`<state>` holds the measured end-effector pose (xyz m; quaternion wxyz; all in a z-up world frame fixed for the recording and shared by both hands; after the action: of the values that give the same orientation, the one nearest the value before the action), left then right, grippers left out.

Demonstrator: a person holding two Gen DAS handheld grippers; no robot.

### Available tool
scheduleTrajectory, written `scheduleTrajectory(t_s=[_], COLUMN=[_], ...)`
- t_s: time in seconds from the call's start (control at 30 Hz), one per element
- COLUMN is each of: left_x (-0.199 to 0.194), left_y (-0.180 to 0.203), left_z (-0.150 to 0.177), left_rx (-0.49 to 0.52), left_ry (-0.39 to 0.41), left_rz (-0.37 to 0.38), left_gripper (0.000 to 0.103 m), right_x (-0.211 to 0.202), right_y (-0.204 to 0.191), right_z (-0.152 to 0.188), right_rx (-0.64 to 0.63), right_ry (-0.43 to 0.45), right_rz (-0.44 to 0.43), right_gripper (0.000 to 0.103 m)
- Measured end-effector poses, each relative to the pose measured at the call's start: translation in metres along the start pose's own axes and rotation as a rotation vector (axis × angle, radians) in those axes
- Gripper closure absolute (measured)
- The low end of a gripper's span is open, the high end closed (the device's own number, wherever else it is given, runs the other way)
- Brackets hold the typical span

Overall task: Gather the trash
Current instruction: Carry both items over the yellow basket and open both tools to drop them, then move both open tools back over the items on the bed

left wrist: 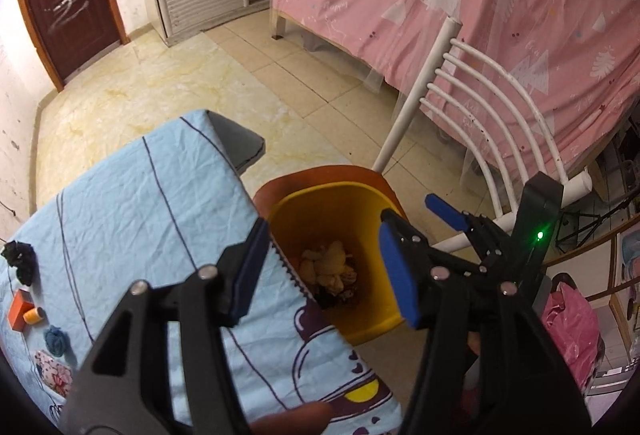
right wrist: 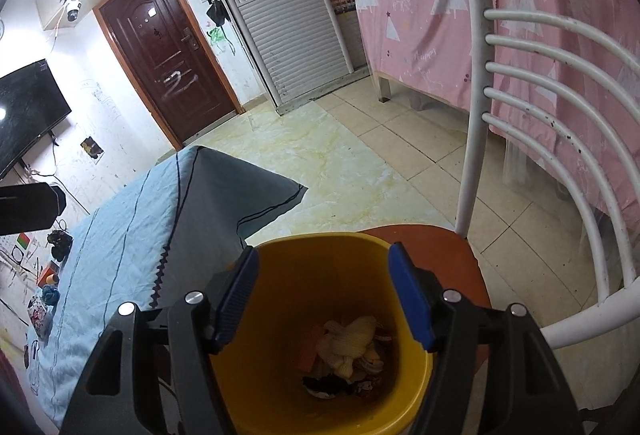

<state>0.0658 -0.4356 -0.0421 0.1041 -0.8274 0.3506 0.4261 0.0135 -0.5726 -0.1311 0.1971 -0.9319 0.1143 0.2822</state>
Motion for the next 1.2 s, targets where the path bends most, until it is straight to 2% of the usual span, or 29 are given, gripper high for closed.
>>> scheduleTrajectory(t_s=[0.17,0.4,0.73,1.0,1.2], left_x=[-0.015,-0.042,-0.085,-0.120,-0.144], left_y=[-0.017,-0.052,-0.139,-0.200,-0.245], left_z=[0.001,0.004,0.018,0.034,0.047], left_rx=[-0.027,-0.073,-0.182,-0.233,-0.271], left_ry=[0.023,0.065,0.111,0.148,0.172], left_rz=[-0.001,-0.027,-0.103,-0.165,-0.219], left_gripper=[0.049,0.049,0.047,0.041,0.041], right_x=[-0.006,-0.012,-0.003,0.006,0.011], right_y=[-0.018,-0.065,-0.154,-0.228,-0.277], right_z=[-0.008,-0.020,-0.026,-0.016,-0.006], right_rx=[-0.029,-0.102,-0.214,-0.307,-0.380], right_ry=[0.013,0.026,0.012,-0.015,-0.038], right_rz=[-0.010,-0.043,-0.123,-0.186,-0.222], right_gripper=[0.042,0.042,0.042,0.041,0.041])
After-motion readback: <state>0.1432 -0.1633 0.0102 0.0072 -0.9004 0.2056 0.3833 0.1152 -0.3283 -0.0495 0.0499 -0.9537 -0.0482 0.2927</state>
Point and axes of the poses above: each gripper's, at about its wrist camera, not at the fingertips, and x roughly the way its jaws point, y to its right, z to its underside, the point moved 9 cm from there along x, roughly the way its jaws point, and after that the axes turned 7 degrees about y, right-handed, at the moved point
